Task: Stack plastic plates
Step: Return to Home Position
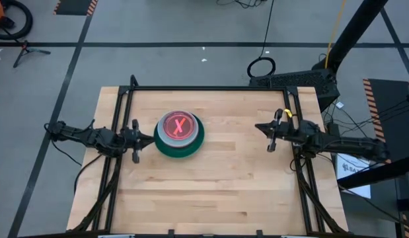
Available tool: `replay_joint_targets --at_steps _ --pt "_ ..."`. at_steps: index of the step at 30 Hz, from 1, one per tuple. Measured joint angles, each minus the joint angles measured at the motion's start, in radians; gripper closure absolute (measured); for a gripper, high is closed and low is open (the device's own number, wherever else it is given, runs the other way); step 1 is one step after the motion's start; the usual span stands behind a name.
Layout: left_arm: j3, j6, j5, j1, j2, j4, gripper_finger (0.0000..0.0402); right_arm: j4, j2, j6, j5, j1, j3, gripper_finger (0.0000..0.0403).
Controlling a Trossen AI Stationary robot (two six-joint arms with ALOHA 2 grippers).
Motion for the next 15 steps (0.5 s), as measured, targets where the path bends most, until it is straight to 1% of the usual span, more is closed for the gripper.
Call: replay_joint_targets --at_steps 2,6,15 --pt "0.000 -0.008 0.026 0.002 0.002 -0.003 0.0369 -0.054 -0.032 0.011 0.000 0.000 0.000 0.0402" --pt "0.000 -0.011 0.029 0.002 0.002 -0.003 0.0369 -0.164 -0.106 0.024 0.002 0.000 0.008 0.0402" --pt "0.000 -0.011 0.030 0.002 0.003 -0.004 0.0369 -0.271 -0.280 -0.009 -0.001 0.000 0.009 0.0402"
